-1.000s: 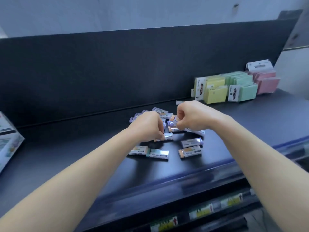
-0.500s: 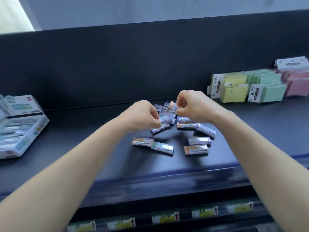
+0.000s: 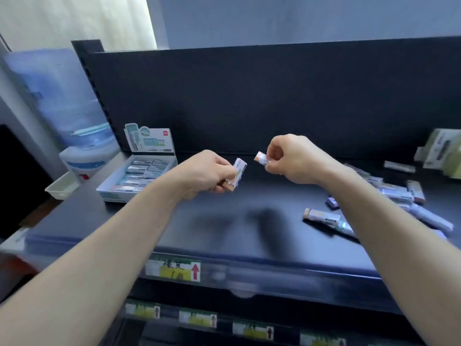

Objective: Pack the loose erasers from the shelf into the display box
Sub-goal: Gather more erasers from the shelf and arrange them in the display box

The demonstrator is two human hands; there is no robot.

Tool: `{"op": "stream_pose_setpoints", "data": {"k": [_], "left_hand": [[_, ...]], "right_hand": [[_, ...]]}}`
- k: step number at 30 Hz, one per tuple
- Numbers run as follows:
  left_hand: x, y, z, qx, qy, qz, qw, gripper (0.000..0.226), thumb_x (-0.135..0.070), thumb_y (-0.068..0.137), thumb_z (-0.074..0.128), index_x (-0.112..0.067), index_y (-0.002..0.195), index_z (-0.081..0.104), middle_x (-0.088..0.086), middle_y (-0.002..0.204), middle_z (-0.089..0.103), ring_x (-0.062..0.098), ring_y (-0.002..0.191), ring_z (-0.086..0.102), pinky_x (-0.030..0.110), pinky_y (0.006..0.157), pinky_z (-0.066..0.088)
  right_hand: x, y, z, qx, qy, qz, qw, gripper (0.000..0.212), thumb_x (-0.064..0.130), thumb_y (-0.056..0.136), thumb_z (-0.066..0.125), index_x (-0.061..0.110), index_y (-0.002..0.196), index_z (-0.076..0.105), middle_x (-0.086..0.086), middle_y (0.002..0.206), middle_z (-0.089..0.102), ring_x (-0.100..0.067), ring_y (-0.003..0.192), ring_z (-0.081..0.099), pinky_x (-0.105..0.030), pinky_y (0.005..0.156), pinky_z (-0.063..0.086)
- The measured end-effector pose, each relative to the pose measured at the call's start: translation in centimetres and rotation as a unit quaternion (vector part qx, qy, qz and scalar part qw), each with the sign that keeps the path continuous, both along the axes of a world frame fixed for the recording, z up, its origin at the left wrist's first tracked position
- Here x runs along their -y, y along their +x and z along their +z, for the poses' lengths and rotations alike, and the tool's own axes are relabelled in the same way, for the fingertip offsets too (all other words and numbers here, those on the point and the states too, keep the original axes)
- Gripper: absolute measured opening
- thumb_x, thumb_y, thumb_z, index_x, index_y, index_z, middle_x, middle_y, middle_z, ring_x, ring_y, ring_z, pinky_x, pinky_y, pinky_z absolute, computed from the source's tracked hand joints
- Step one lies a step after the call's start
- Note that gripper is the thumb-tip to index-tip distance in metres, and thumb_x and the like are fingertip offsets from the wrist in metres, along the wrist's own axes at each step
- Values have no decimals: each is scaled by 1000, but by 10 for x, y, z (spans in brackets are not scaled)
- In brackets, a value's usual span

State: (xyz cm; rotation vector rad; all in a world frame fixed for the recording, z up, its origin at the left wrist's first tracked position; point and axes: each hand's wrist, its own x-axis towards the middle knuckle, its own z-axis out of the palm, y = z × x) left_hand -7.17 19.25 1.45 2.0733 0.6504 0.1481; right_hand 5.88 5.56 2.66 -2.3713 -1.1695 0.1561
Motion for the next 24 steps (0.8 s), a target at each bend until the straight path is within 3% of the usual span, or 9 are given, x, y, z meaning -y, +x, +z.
{"op": "stream_pose_setpoints", "data": {"k": [3, 7, 11, 16, 20, 24], "left_hand": [[-43, -31, 1, 2, 21, 25, 999, 21, -2, 80, 51, 13, 86, 64, 13, 74, 59, 15, 63, 51, 13, 51, 44], [-97, -69, 4, 26, 31, 54, 998, 17, 0, 83, 51, -4, 69, 60, 9, 71, 51, 16, 64, 47, 15, 52, 41], [-142, -104, 8, 64, -3, 68, 996, 14, 2, 92, 50, -5, 88, 62, 12, 78, 46, 20, 67, 42, 15, 49, 42], [-178, -126, 5, 48, 32, 81, 995, 20, 1, 89, 58, -15, 81, 67, 9, 78, 59, 16, 66, 50, 21, 65, 50], [-192, -128, 1, 45, 50, 119, 991, 15, 1, 83, 67, -11, 80, 59, 12, 85, 65, 21, 72, 59, 36, 76, 56], [-192, -125, 3, 37, 85, 130, 987, 14, -4, 83, 69, -10, 77, 57, 7, 76, 64, 17, 66, 57, 29, 61, 51]], "right_hand": [[-40, -30, 2, -7, -3, 17, 1000, 15, 26, 84, 66, 16, 93, 61, -2, 95, 64, -23, 84, 62, -33, 67, 50], [-90, -67, 5, -7, 7, 33, 999, 19, 33, 86, 65, 15, 94, 62, -2, 93, 64, -22, 82, 62, -30, 65, 49], [-133, -97, 5, 0, 18, 39, 999, 15, 25, 85, 65, 15, 95, 63, -1, 95, 64, -20, 81, 60, -27, 60, 46], [-168, -119, 6, 7, 15, 46, 999, 18, 26, 87, 63, 11, 97, 63, -2, 95, 64, -21, 86, 60, -30, 66, 46], [-181, -121, 7, 19, 4, 53, 998, 12, 22, 87, 63, 12, 94, 62, -2, 98, 64, -21, 86, 59, -28, 68, 45], [-186, -113, 9, 24, 1, 58, 998, 12, 22, 86, 64, 13, 94, 63, -2, 99, 64, -21, 88, 60, -31, 71, 48]]}}
